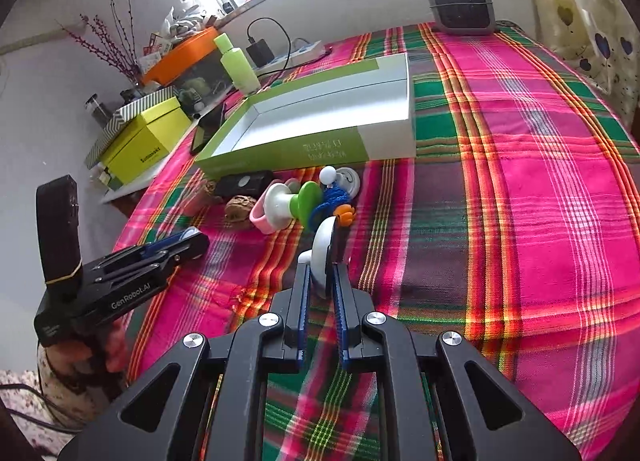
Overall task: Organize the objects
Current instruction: 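Lift the white jar with the left gripper while the right gripper lifts the panda toy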
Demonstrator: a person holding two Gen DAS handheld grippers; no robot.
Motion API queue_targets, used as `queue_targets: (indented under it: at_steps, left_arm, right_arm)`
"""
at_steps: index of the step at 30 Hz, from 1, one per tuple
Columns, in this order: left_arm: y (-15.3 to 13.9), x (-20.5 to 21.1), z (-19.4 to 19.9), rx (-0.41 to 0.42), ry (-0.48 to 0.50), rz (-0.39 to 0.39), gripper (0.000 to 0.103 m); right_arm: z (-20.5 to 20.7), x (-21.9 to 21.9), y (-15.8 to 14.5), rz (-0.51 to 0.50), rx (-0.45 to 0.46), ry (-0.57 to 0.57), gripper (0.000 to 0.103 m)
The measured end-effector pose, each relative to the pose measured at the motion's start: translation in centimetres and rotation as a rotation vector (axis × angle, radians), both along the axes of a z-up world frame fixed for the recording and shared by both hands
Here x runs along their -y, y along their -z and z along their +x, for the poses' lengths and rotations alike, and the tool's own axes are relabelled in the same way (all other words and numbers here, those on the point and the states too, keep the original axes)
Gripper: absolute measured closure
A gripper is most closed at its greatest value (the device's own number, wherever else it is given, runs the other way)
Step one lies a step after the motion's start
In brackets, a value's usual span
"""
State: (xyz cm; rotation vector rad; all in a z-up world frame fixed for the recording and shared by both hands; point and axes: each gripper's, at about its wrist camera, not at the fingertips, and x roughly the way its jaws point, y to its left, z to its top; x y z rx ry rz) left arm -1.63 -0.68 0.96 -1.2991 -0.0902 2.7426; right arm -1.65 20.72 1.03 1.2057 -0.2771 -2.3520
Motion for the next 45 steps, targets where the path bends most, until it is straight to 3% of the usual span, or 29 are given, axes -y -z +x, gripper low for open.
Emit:
queue_targets:
  at_steps: [7, 12, 14, 16, 22, 39, 45]
  left_arm:
    - [0.0, -0.5, 0.1, -0.004, 0.001, -0.005, 0.073]
    - [0.1, -0.9, 0.1, -0.001, 0.014, -0.007, 0.066]
    - [0.0, -1.0, 0.1, -0.001, 0.017, -0.01, 0.064]
    - [0.0, -1.1, 0.1, 0.001, 0.019, -0.013, 0.062]
    - [0.0, -1.1, 0.1, 0.006, 0.009, -0.001, 0.06]
    - [0.1, -1.0, 1.1, -0.017, -0.033, -0.002, 0.06]
    - [0.0, -1.0, 0.3, -0.002, -0.05, -0.011, 0.061]
  right_arm:
    - [0.3, 0.4, 0.5, 0.085, -0.019, 0.041, 0.09]
    - [0.3, 1.2, 0.6, 0.205, -0.067, 0.043, 0.072]
    - [0.3, 1.4, 0.5, 0.24, -0.081, 0.035, 0.056]
    - [0.1, 1.5, 0.6, 0.265, -0.086, 0.036, 0.052]
    - [-0.1, 0.8, 0.6, 0.295, -0.075, 0.072, 0.052]
    - [-2.0, 2.0, 0.9, 0.39, -0.1, 0.022, 0.051]
    - [-1.9, 1.9, 0.8, 0.367, -0.1, 0.043, 0.051]
